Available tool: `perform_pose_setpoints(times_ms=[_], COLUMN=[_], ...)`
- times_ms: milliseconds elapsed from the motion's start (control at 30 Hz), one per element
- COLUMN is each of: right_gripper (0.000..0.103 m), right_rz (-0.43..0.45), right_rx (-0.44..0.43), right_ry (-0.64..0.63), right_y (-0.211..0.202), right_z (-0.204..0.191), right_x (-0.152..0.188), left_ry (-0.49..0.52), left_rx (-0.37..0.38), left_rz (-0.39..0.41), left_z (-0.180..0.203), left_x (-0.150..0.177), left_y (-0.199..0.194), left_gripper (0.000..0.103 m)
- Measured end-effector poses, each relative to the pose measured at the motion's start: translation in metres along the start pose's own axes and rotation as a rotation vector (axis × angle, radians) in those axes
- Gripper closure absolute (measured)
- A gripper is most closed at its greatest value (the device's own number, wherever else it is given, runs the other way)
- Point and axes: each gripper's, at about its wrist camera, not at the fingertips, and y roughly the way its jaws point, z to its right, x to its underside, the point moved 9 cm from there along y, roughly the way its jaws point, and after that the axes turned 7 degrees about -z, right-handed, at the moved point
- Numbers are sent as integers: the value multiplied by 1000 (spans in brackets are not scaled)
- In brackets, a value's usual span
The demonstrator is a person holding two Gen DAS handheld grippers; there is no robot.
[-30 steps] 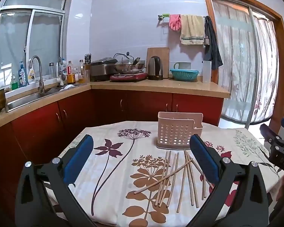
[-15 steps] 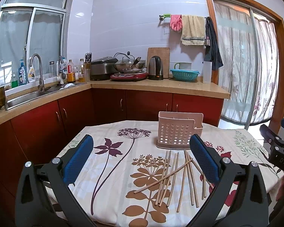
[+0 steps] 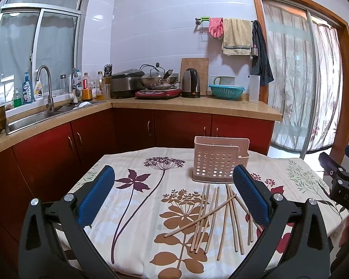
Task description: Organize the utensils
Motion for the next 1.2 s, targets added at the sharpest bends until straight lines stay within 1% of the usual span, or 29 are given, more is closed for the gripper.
perform_pose_setpoints(times_ms=[1200], right_gripper=[6], right_rz=[-2], right_rx=[1], right_ry=[-5], right_y=[0], right_z=[-3], right_x=[0], left_ry=[4], left_rx=[-2], left_rz=[-1], left_z=[1], left_x=[3], left_y=[-1], left_gripper=[4])
